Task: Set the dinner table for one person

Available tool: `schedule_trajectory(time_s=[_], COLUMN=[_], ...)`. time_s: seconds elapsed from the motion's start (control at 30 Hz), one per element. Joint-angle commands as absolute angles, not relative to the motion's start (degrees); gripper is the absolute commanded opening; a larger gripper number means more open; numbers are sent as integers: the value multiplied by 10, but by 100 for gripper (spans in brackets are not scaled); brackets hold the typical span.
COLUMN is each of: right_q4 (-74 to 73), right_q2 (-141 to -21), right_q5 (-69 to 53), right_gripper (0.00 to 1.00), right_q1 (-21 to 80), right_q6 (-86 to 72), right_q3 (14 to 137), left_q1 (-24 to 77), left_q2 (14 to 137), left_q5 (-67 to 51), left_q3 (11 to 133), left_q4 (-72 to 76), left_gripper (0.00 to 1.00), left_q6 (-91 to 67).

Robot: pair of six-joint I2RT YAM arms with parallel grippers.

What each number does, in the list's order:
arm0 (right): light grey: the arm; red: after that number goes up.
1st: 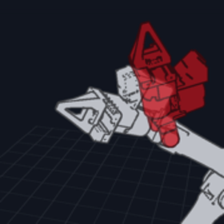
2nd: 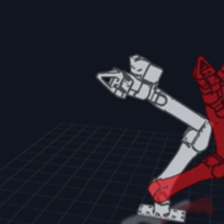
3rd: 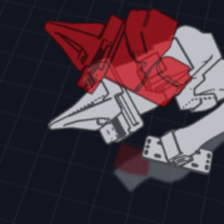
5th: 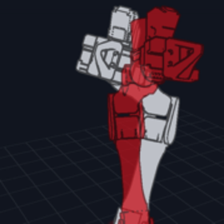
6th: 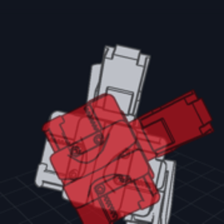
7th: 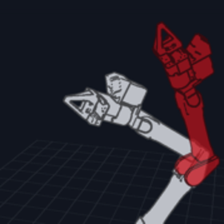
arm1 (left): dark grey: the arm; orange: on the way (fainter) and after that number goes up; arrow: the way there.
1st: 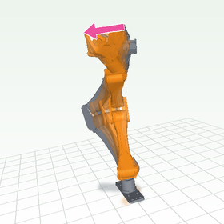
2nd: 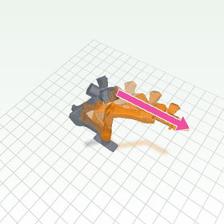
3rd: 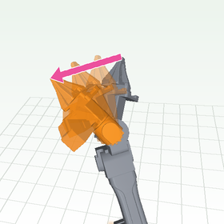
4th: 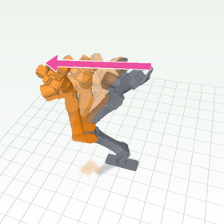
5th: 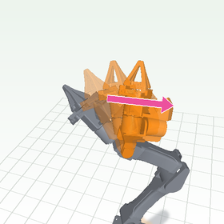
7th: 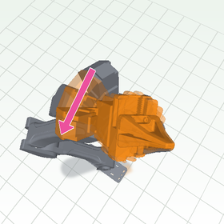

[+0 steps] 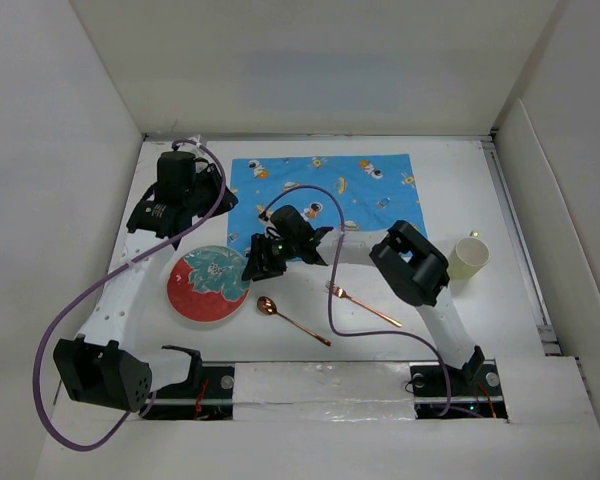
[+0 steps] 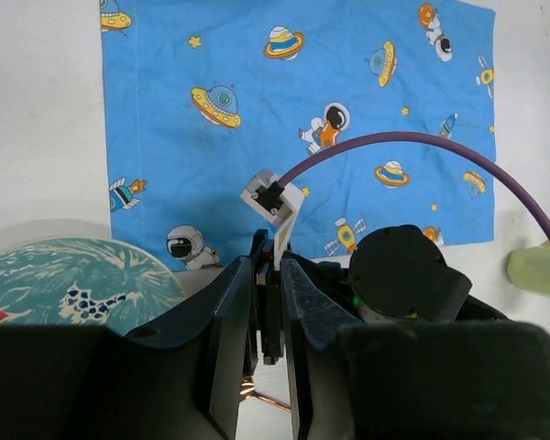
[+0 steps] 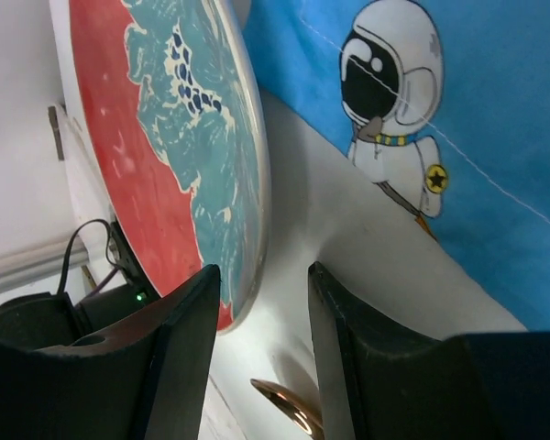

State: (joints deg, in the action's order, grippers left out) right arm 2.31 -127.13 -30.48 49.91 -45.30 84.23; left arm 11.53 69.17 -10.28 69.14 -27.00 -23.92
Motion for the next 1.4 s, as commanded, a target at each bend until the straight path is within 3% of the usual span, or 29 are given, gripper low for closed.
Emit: schedule_trajectory(time_s=[0.0, 0.1, 0.2, 0.23, 0.3, 0.43, 0.5, 0.53, 0.7, 0.9, 1.13, 1.37], right_q4=[67, 98, 117, 126, 144, 166, 136, 118, 71, 70, 54, 25], right_q2=[-1297, -1323, -1343, -1349, -1346, -1289, -1254, -1239, -1119, -1056, -1093, -1161], right_q5=[-301, -316, -339, -347, -359, -375, -398, -399, -377, -370, -370, -371], right_gripper=[48, 45, 26, 3, 0, 0, 0, 0, 0, 0, 0, 0], right_q1=[514, 526, 532, 538, 538, 524, 511, 494, 410, 266, 169, 136], right_q6=[-485, -512, -529, -533, -537, -529, -507, -498, -490, -498, -476, -477], right_q3=[863, 872, 889, 894, 889, 891, 930, 942, 922, 810, 834, 880], left_q1=[116, 116, 116, 116, 116, 116, 116, 116, 116, 116, 116, 116], left_q2=[671, 673, 675, 678, 680, 693, 707, 728, 757, 758, 801, 820], left_q5=[-97, -91, -73, -70, -65, -41, -33, -31, -14, -34, -16, -11], left_q3=[705, 701, 707, 715, 732, 787, 831, 858, 917, 794, 667, 598], left_q4=[-258, -258, -267, -272, -278, -291, -299, -309, -331, -266, -236, -208], left_gripper=[18, 26, 33, 34, 35, 41, 58, 59, 59, 57, 57, 58], left_q6=[-223, -217, -210, -205, -203, -189, -168, -160, -145, -196, -207, -217])
